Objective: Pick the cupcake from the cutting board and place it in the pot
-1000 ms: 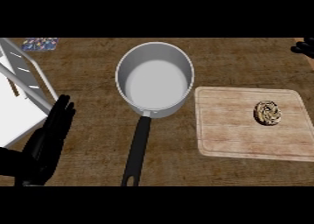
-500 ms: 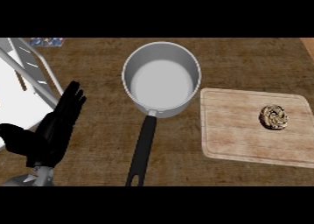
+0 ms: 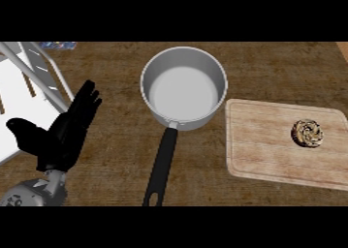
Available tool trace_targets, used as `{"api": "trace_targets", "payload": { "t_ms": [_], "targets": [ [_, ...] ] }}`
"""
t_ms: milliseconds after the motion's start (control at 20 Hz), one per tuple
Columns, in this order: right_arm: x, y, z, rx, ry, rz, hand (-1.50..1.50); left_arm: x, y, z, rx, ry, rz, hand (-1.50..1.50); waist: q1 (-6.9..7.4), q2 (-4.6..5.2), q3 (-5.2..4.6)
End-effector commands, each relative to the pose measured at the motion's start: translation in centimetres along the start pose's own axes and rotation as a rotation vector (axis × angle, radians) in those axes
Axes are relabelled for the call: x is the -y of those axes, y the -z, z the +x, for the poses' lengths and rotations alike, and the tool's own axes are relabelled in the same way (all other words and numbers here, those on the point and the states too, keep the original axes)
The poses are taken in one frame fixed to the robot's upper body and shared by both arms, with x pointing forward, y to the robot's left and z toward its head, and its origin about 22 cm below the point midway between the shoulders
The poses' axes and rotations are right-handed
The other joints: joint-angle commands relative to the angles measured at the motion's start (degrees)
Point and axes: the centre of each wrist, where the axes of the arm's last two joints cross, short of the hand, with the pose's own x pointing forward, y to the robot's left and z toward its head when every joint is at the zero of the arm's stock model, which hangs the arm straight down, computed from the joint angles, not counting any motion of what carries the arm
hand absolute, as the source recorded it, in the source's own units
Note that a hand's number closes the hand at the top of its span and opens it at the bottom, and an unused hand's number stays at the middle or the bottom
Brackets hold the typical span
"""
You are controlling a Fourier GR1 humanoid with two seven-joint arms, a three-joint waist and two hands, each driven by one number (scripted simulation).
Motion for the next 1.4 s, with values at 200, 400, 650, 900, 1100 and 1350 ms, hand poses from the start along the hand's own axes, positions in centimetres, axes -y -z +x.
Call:
{"api": "trace_targets", "payload": {
  "t_ms": [200,400,650,900,1100,1350],
  "targets": [
    [-4.2,1.5,-2.8,0.053,0.055,0.231,-1.50,-0.2,0.9,-0.9,-0.012,0.007,-0.014,0.00,0.32,-0.13,-0.10],
    [-4.5,2.2,-3.9,0.015,-0.023,0.277,-1.50,0.7,1.0,-1.8,-0.015,0.003,-0.011,0.00,-0.13,-0.33,-0.12],
    [-3.7,2.4,-5.5,0.001,-0.030,0.235,-1.50,0.0,3.0,-0.3,-0.017,0.000,-0.008,0.00,-0.79,-0.47,-0.13],
    [-7.4,2.8,-5.7,0.042,0.017,0.218,-1.50,-2.6,0.4,-2.2,-0.046,-0.016,0.024,0.00,-1.40,-0.85,-0.16],
    [-6.4,2.7,-4.9,0.048,0.034,0.233,-1.50,-1.1,0.7,-1.3,-0.012,-0.026,0.028,0.00,-1.89,-0.98,-0.16],
    [-8.6,5.1,-5.0,-0.011,0.035,0.231,-1.50,-2.3,0.8,-0.6,-0.039,-0.003,0.014,0.00,-1.65,-0.95,-0.15]
  ]
}}
